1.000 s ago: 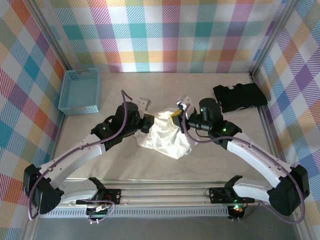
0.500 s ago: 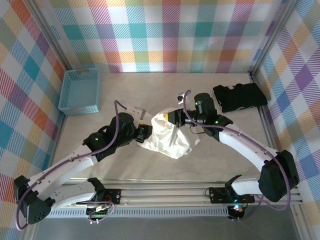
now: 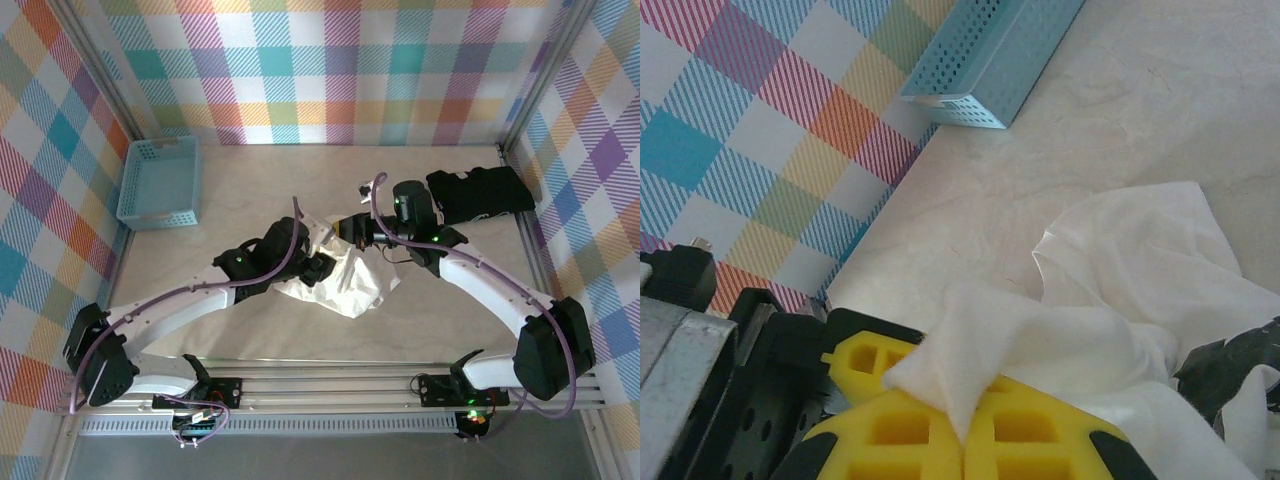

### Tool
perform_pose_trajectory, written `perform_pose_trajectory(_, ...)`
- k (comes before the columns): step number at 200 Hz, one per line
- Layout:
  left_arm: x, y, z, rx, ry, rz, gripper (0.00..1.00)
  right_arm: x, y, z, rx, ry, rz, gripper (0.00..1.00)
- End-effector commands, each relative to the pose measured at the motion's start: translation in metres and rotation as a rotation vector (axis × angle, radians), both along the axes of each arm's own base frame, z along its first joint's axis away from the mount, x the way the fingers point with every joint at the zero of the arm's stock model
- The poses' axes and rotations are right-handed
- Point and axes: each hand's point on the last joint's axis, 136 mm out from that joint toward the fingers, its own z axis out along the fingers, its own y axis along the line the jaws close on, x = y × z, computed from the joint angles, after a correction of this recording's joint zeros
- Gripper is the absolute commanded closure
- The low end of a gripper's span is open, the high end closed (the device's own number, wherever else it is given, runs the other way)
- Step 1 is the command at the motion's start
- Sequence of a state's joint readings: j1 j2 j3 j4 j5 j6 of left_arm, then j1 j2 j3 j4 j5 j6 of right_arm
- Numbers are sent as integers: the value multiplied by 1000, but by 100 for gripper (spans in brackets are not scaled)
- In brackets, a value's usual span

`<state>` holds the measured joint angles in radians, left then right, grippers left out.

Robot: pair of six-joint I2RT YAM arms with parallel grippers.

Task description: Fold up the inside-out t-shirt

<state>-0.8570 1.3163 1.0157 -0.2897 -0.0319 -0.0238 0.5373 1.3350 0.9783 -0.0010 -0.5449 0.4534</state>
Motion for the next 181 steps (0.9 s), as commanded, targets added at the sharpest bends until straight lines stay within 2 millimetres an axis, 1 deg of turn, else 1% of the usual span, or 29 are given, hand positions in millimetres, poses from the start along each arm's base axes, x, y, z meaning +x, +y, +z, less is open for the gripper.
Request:
perform_pose_trajectory(1, 10, -14, 24, -34, -78, -27, 56, 1, 2, 9, 32, -2, 25, 100)
perform_pose_trajectory(20, 15, -16, 21, -25, -87, -15, 56, 2, 1, 8, 40, 1, 23, 100)
perform_pose_trajectory(50, 29, -12, 12, 22, -95, 49, 58, 2, -2, 8, 47, 5, 22, 100)
perform_pose_trajectory(62, 33, -12, 9, 25, -90, 59, 62, 2, -2, 9, 47, 5, 18, 100)
perform_pose_trajectory(79, 34, -15, 6, 13, -78, 54, 71, 2, -3, 9, 48, 7, 17, 100)
perform_pose_trajectory(91, 35, -16, 6, -1, -71, 53, 82, 3, -5, 9, 46, 5, 11, 100)
perform_pose_trajectory(101, 33, -17, 9, -26, -63, 43, 90, 3, -6, 7, 41, 7, 6, 100)
perform_pose_trajectory(119, 31, -12, 17, -84, -63, 41, 100, 5, -9, 5, 33, 7, -1, 100)
perform_pose_trajectory(131, 30, -6, 21, -126, -57, 42, 100, 6, -13, 5, 22, 4, -15, 100)
perform_pose_trajectory(147, 23, 0, 27, -191, -44, 17, 100, 8, -20, 7, 11, -9, -34, 100)
perform_pose_trajectory(150, 22, 2, 31, -207, -46, 11, 100, 9, -22, 7, 8, -10, -41, 100)
perform_pose_trajectory(181, -4, 11, 48, -317, -62, -77, 100, 14, -35, 9, -36, -27, -89, 100)
